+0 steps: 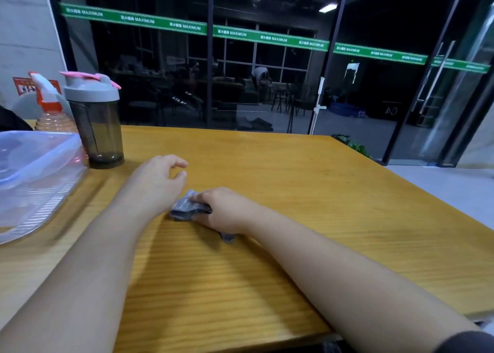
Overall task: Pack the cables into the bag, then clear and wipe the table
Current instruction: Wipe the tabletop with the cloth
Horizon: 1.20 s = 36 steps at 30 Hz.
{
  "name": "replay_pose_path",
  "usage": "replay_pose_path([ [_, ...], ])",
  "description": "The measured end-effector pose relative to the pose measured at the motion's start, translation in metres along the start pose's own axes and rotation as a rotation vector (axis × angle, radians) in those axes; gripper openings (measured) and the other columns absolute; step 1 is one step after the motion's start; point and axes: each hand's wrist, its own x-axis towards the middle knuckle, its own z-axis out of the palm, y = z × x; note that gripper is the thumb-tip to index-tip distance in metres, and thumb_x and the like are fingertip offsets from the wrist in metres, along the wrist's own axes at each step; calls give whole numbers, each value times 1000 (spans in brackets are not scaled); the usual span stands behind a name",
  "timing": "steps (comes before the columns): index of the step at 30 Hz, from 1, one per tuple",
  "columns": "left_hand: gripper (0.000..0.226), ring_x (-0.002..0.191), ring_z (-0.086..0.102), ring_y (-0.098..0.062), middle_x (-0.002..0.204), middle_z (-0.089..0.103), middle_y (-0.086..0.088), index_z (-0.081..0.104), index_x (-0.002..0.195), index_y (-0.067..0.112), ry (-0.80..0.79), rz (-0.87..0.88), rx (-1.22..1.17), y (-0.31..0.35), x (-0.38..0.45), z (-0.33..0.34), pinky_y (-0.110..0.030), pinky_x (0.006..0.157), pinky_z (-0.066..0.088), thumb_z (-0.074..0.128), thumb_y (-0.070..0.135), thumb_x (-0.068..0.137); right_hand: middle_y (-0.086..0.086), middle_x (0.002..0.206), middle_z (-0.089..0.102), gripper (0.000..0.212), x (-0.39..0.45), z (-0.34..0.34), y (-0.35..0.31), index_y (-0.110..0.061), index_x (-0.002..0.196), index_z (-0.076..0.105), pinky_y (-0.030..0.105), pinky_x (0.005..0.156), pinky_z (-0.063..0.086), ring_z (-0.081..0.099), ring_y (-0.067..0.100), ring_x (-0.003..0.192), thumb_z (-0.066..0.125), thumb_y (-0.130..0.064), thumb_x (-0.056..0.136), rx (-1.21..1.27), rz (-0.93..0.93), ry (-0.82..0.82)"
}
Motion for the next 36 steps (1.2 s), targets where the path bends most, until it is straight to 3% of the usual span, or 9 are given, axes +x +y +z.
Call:
replay_pose_path([
  [4, 25, 112, 52, -19, 125, 56, -2, 60, 115, 26, -5, 0, 12, 1, -2, -1, -33, 88, 40, 50, 25, 92, 6, 122, 61, 40, -37, -12, -4, -21, 133, 55, 23, 97, 33, 46, 18, 117, 58, -22, 93, 107, -227, -78],
  [8, 25, 108, 52, -17, 124, 56, 0, 60, 115, 27, -11, 6, 2, 1, -3, 0, -30, 82, 38, 47, 25, 93, -8, 114, 64, 31, -69, -35, 7, -25, 122, 63, 22, 92, 43, 55, 6, 103, 59, -18, 92, 231, -172, -172],
  [12, 24, 92, 47, -10, 121, 57, 3, 61, 112, 26, 25, 15, -32, 3, -4, 0, -26, 76, 35, 47, 24, 93, -9, 105, 63, 30, -44, -45, 32, -26, 124, 60, 20, 72, 41, 54, 3, 79, 53, -20, 96, 274, 22, 104],
  [15, 23, 97, 48, -10, 121, 57, 5, 62, 111, 27, 42, 24, -39, 4, -6, 0, -26, 78, 34, 47, 23, 93, 2, 127, 57, 35, -2, -22, 39, -22, 130, 57, 31, 95, 41, 55, 21, 107, 50, -18, 95, 129, 104, 146],
  [17, 23, 107, 51, -14, 120, 58, 3, 63, 109, 26, 43, 38, -47, 5, -6, 2, -25, 81, 34, 48, 21, 93, -2, 149, 38, 41, 18, 0, 32, -26, 137, 49, 38, 110, 29, 37, 27, 129, 47, -21, 96, 2, 62, 86],
  [21, 24, 108, 51, -15, 118, 58, 3, 64, 108, 27, 62, 59, -60, 6, -5, 1, -27, 83, 36, 48, 20, 92, -13, 151, 35, 44, 20, 10, 3, -30, 141, 43, 39, 107, 31, 35, 24, 122, 47, -33, 97, -20, -133, 28],
  [27, 23, 88, 46, -11, 102, 52, 7, 63, 109, 26, 96, 85, -72, 15, -12, 0, -27, 73, 34, 48, 21, 93, -11, 148, 42, 48, -49, -11, -2, -25, 135, 53, 24, 100, 29, 36, 16, 103, 52, -6, 91, 115, -401, -139],
  [33, 20, 104, 52, -13, 109, 56, 8, 63, 106, 29, -96, 163, -84, 24, -19, 21, -28, 85, 40, 51, 22, 91, -24, 140, 45, 66, -115, -33, 51, -33, 127, 60, 11, 97, 29, 40, 12, 112, 45, 11, 81, 202, -140, -154],
  [36, 20, 109, 50, -9, 113, 55, 10, 62, 109, 29, -227, 234, -69, 31, -27, 29, -24, 88, 35, 51, 25, 92, -26, 140, 44, 60, -125, -34, 92, -36, 129, 56, 18, 98, 29, 38, 8, 112, 44, 5, 87, 140, 95, -21],
])
